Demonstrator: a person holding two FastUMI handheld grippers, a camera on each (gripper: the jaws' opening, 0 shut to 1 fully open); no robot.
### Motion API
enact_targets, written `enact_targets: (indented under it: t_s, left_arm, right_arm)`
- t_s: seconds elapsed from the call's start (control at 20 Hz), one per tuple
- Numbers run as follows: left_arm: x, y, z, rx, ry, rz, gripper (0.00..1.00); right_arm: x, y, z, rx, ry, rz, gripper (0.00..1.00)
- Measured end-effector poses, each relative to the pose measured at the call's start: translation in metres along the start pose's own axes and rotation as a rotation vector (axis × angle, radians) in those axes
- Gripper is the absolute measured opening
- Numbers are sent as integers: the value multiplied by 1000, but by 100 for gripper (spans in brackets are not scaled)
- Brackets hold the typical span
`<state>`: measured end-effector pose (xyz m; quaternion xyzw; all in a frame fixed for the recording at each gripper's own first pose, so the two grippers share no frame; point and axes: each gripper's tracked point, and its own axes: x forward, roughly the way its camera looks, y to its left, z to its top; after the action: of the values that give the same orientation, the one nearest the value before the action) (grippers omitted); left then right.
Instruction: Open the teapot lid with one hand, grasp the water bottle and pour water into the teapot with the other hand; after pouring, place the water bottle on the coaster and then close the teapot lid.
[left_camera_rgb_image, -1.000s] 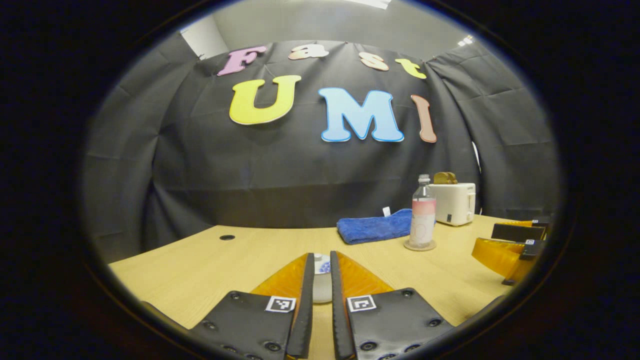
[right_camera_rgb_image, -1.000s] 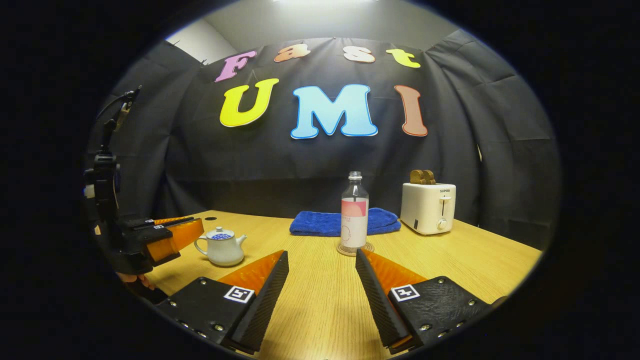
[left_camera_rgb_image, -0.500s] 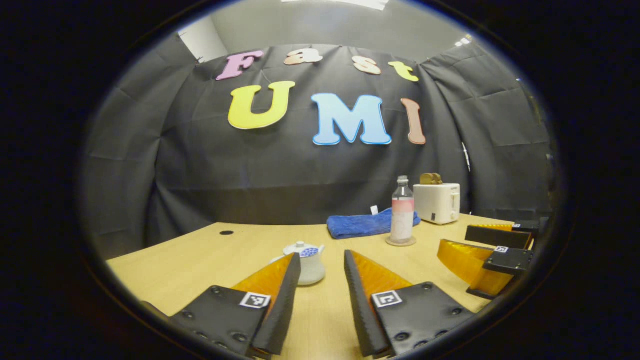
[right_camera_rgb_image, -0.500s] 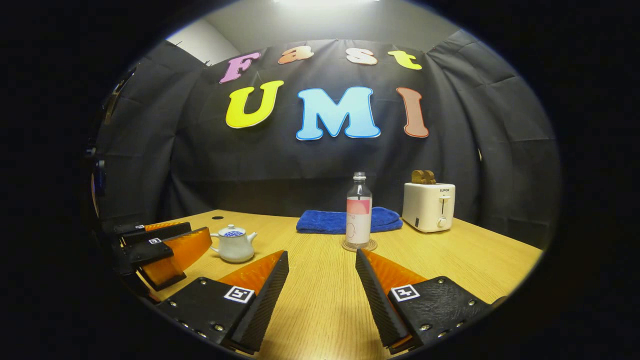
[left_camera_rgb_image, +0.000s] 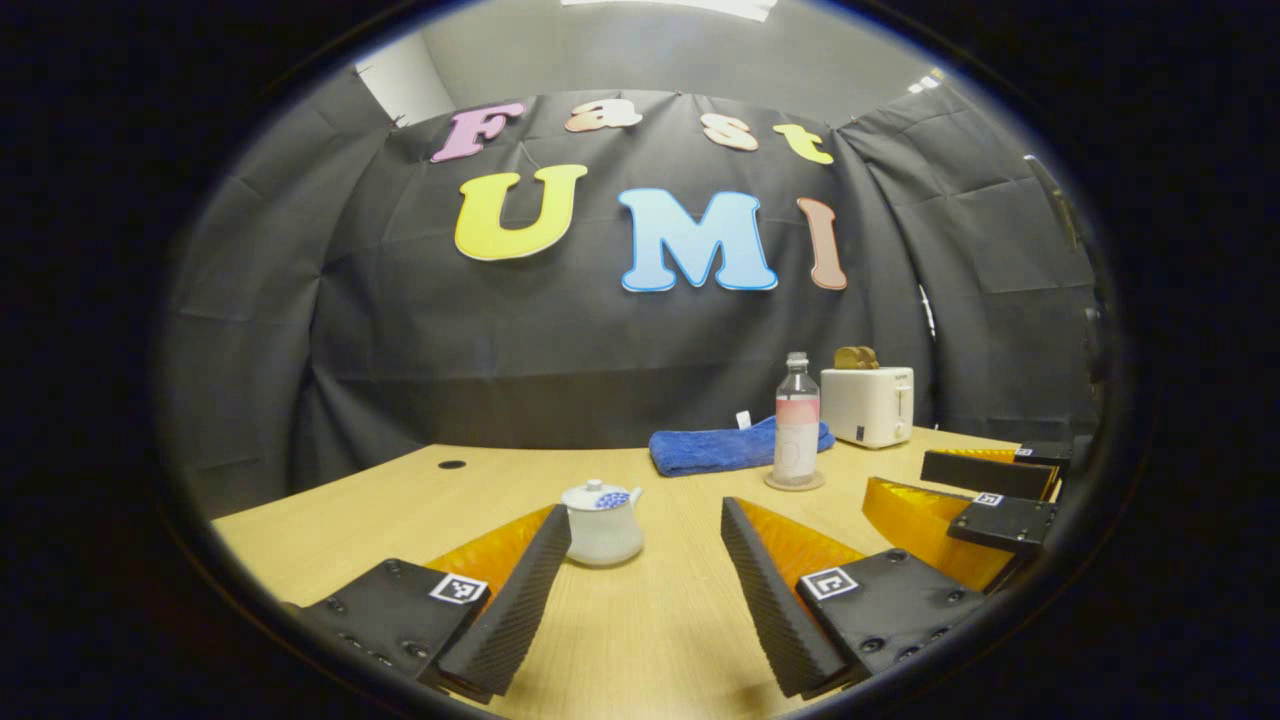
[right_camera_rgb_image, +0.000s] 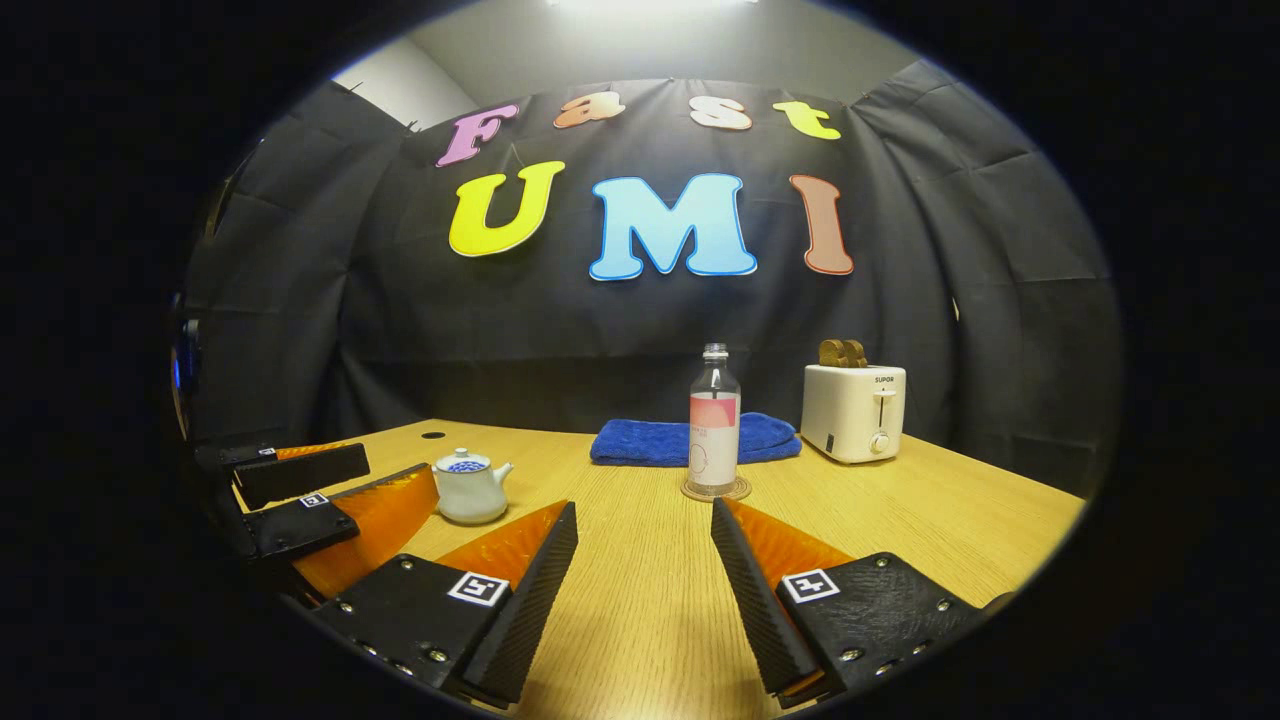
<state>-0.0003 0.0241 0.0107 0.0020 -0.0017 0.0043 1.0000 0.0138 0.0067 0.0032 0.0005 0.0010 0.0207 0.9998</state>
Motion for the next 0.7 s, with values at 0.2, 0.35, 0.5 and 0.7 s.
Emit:
enact_targets:
  t_s: [0.2,0.35,0.5,0.7]
  left_arm:
    - [1,0,1,1,1,0,100]
    - [0,0,0,1,1,0,100]
    - [0,0,0,2,0,0,100]
    - [0,1,1,1,0,0,100]
  right_arm:
    - [0,0,0,0,0,0,84]
    - [1,0,0,0,-1,0,84]
    - [1,0,0,0,0,0,84]
    - [1,0,0,1,0,0,84]
